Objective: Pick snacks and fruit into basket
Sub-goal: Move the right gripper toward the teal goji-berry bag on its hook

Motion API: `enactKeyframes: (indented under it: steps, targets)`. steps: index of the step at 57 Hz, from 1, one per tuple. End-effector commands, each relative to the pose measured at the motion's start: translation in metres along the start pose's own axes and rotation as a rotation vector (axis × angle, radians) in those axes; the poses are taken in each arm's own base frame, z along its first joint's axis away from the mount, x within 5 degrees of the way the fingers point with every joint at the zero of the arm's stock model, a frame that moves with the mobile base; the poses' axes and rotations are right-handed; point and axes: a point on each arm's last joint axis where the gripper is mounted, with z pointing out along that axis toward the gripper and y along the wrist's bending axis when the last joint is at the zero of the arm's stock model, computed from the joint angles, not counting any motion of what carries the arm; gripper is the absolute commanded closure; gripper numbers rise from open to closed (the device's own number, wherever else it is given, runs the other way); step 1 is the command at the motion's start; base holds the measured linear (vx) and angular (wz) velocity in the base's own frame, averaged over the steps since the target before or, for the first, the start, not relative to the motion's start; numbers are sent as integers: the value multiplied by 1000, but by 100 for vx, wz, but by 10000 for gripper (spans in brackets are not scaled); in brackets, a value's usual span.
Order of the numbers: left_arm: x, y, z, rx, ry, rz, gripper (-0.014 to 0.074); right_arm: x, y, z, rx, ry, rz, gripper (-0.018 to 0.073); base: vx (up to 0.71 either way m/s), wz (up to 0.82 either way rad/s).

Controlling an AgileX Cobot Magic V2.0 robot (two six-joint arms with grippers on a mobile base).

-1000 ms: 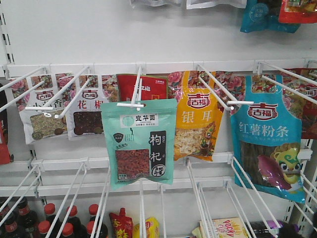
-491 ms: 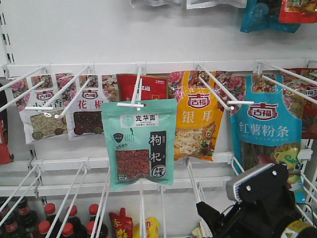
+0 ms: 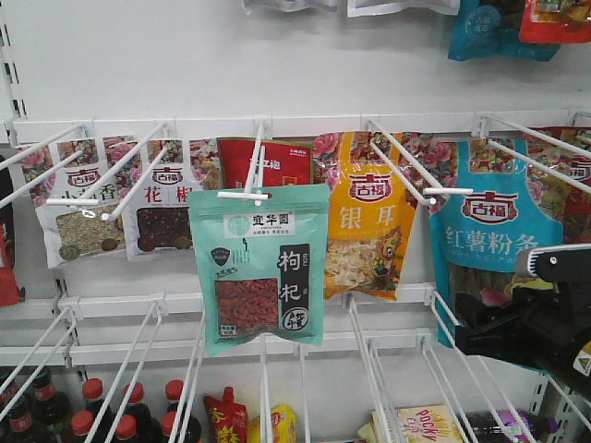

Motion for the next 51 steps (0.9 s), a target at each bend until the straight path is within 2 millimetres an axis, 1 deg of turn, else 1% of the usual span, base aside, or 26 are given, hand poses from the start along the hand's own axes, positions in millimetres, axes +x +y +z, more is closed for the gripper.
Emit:
enactKeyframes:
  steps: [1, 3, 8, 9, 12, 17, 20, 26, 34, 36, 44, 51]
  targets:
    - [-19, -8, -4, 62, -121, 11, 594, -24, 4, 11, -120, -126, -23, 83, 0, 0]
    - [-19, -8, -4, 62, -120, 11, 594, -24, 9, 16, -193, -130, -24, 85, 0, 0]
    - [-19, -8, -4, 62, -120, 11, 594, -26, 21, 21, -467, -125, -5, 90, 0, 0]
    - [-19, -8, -4, 62, -120, 11, 594, -26, 22, 22, -528, -111, -3, 90, 0, 0]
    - [-19, -8, -4, 62, -120, 11, 594, -27, 19, 25, -629, -55, -5, 90, 0, 0]
    - [-19, -8, -4, 62, -120, 10, 594, -28, 8, 30, -650, 13, -140, 90, 0, 0]
    - [-19, -8, -4, 62, -120, 10, 594, -31, 4, 31, -644, 15, -172, 90, 0, 0]
    - [-19, -8, -4, 62, -120, 10, 594, -39, 5, 29, -655, -15, -165, 90, 0, 0]
    - [-19, -8, -4, 62, -120, 10, 594, -43, 14, 26, -800, -49, -169, 90, 0, 0]
    - [-19, -8, -4, 62, -120, 10, 594, -45, 16, 29, -840, -65, -155, 90, 0, 0]
    - [-19, -8, -4, 62, -120, 10, 594, -51, 14, 43, -889, -106, -115, 90, 0, 0]
    - [-19, -8, -4, 62, -120, 10, 594, -55, 22, 47, -974, -141, -106, 90, 0, 0]
